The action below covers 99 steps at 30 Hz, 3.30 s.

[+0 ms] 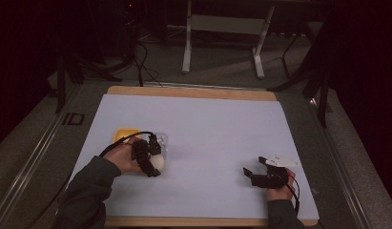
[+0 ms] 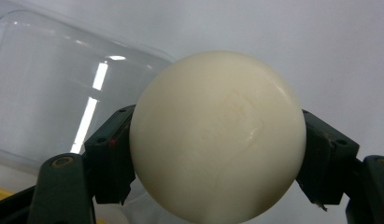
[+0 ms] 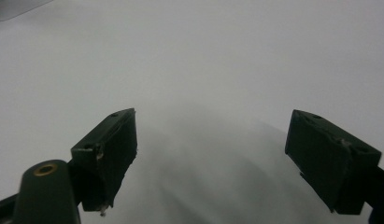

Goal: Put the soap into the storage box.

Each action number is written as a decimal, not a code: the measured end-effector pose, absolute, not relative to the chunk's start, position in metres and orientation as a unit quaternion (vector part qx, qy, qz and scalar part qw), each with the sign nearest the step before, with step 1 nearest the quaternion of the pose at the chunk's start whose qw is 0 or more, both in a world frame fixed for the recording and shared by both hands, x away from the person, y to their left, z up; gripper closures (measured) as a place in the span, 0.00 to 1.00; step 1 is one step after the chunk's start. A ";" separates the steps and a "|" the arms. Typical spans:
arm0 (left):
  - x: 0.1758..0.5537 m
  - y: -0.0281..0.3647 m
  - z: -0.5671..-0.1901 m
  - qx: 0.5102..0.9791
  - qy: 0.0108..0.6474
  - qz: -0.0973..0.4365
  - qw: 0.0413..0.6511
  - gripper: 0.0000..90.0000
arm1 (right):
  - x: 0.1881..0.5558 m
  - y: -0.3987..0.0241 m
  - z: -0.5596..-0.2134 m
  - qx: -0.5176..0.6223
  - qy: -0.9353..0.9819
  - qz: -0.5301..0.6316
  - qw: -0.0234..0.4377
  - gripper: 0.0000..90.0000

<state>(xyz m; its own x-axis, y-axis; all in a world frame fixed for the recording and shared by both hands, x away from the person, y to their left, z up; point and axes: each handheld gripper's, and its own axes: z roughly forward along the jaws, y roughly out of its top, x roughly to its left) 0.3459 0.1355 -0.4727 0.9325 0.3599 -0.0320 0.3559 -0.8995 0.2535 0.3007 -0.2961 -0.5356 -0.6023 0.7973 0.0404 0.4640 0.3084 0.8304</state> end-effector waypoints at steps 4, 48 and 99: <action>0.347 0.138 -0.472 0.974 0.189 0.008 0.127 0.28 | 0.301 -0.296 -0.536 0.401 0.786 0.429 0.194 0.19; 0.363 0.172 -0.460 0.960 0.237 0.024 0.147 0.28 | 0.300 -0.296 -0.536 0.400 0.785 0.430 0.196 0.19; 0.377 0.211 -0.457 0.939 0.306 0.071 0.138 0.28 | 0.299 -0.295 -0.536 0.400 0.785 0.430 0.197 0.19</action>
